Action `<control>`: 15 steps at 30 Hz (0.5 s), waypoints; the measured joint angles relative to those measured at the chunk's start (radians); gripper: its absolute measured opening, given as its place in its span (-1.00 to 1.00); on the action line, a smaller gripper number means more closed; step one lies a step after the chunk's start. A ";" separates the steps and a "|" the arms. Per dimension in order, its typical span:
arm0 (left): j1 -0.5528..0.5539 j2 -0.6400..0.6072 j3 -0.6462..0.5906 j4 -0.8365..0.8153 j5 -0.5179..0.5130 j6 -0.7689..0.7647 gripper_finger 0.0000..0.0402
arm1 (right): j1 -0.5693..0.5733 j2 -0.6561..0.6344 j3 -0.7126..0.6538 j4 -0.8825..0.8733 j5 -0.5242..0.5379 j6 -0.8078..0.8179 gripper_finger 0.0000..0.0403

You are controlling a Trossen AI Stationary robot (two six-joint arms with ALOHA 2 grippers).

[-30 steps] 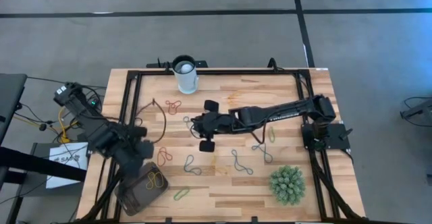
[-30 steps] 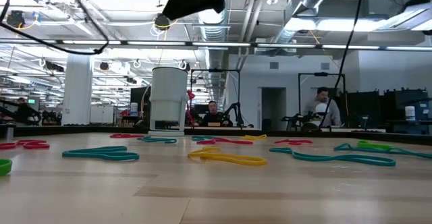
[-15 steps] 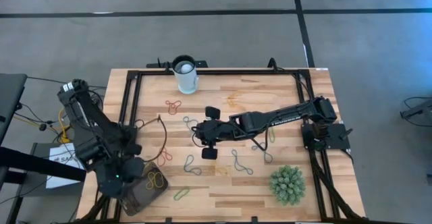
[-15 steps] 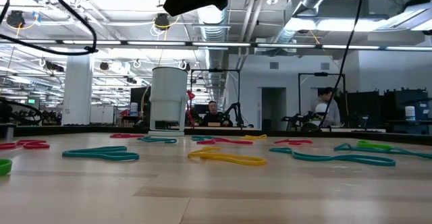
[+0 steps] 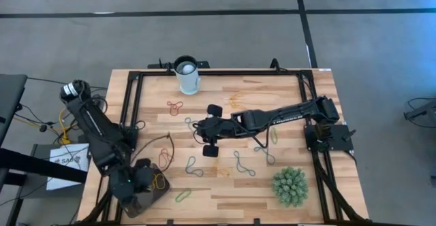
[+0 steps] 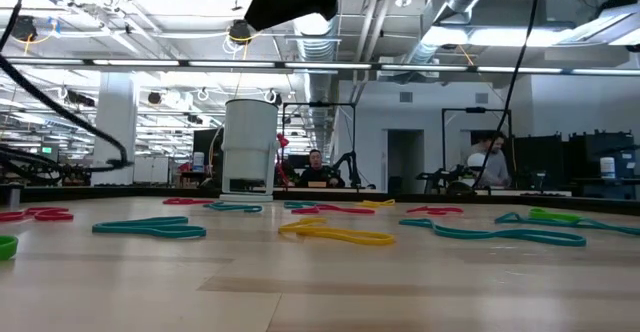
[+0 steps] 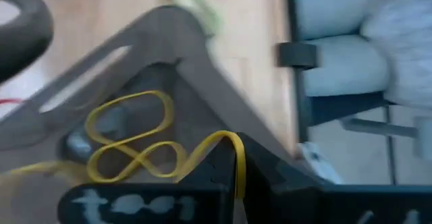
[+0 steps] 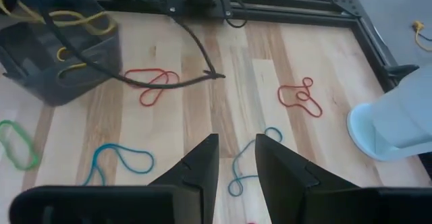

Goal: Pick and place items into bin
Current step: Put the yellow rubber band into the black bin

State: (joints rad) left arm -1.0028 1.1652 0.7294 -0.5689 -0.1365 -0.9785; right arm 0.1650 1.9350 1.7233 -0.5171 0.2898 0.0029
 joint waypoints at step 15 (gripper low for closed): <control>0.050 0.000 -0.002 -0.124 -0.137 -0.042 -0.82 | -0.048 0.000 0.000 0.000 0.000 -0.002 -0.54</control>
State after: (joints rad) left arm -0.9527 1.1648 0.7277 -0.6933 -0.2737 -1.0205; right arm 0.1171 1.9350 1.7233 -0.5167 0.2901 0.0013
